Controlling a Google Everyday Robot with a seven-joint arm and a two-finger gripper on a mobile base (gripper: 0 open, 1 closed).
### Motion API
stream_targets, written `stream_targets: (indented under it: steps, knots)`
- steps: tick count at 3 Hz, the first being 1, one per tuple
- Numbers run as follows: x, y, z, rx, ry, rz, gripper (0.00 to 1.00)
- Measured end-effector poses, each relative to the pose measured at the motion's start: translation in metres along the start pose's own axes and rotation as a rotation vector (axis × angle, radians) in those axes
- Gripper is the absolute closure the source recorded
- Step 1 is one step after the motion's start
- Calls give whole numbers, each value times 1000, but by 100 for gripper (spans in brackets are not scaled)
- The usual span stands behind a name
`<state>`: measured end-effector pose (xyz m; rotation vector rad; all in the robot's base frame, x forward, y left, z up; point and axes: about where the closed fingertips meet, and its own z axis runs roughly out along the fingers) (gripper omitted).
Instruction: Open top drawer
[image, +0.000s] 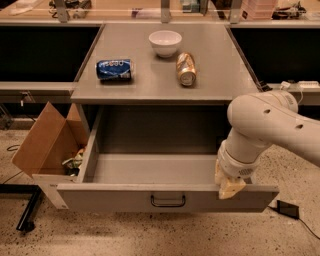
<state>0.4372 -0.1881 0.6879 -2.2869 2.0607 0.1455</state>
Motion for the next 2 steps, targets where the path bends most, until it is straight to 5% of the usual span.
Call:
stream_targets:
  steps: [1,2]
  knots:
    - [-3,0,-9,24,-2,-9,6]
    - [-4,0,-13,34,-7,-18,0]
